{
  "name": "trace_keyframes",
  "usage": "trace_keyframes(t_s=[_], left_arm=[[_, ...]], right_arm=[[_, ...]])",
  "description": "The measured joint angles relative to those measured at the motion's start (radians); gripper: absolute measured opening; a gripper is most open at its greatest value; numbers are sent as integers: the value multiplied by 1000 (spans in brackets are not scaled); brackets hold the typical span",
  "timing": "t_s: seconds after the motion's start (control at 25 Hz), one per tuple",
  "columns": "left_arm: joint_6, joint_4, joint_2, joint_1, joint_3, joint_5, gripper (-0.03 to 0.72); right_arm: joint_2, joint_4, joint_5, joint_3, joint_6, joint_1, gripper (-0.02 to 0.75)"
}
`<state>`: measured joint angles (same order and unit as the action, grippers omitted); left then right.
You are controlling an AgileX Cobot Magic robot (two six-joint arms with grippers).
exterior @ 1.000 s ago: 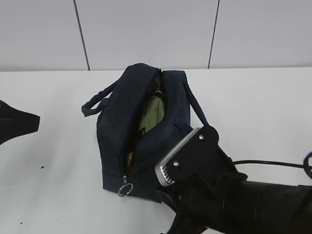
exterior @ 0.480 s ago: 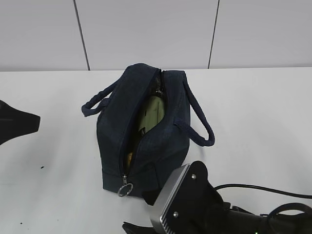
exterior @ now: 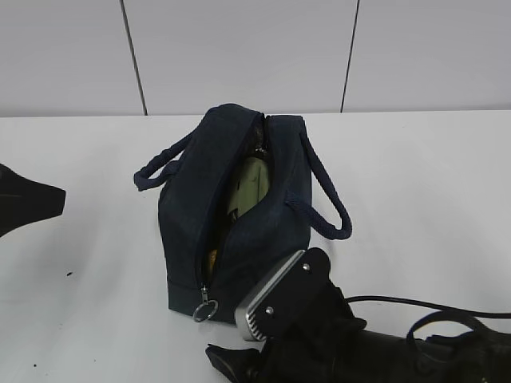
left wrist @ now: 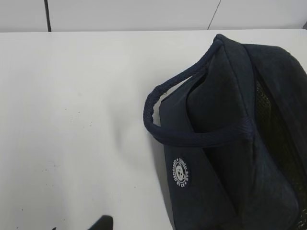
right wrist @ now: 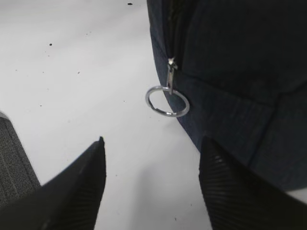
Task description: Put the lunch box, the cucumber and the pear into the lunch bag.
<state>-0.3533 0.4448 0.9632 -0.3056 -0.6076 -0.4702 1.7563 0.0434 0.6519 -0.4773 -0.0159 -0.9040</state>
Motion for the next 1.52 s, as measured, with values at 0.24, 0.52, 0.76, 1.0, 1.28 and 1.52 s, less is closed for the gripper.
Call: trace_keyframes(t_s=[0.24, 0.52, 0.76, 1.0, 1.28, 1.52], left_arm=[[0, 0, 0, 0, 0, 0, 372], [0, 0, 0, 0, 0, 0, 372], [0, 0, 0, 0, 0, 1, 372], [0, 0, 0, 0, 0, 2, 372], [0, 0, 0, 0, 0, 2, 363], [0, 0, 0, 0, 0, 2, 337]], right_arm=[[35, 0, -46, -79, -28, 0, 480], [116, 0, -64, -119, -57, 0, 481], [140, 0, -66, -149, -63, 0, 481], [152, -1, -62, -159, -65, 0, 481], [177, 26, -8, -159, -66, 0, 481], [177, 0, 18, -161, -66, 0, 481]])
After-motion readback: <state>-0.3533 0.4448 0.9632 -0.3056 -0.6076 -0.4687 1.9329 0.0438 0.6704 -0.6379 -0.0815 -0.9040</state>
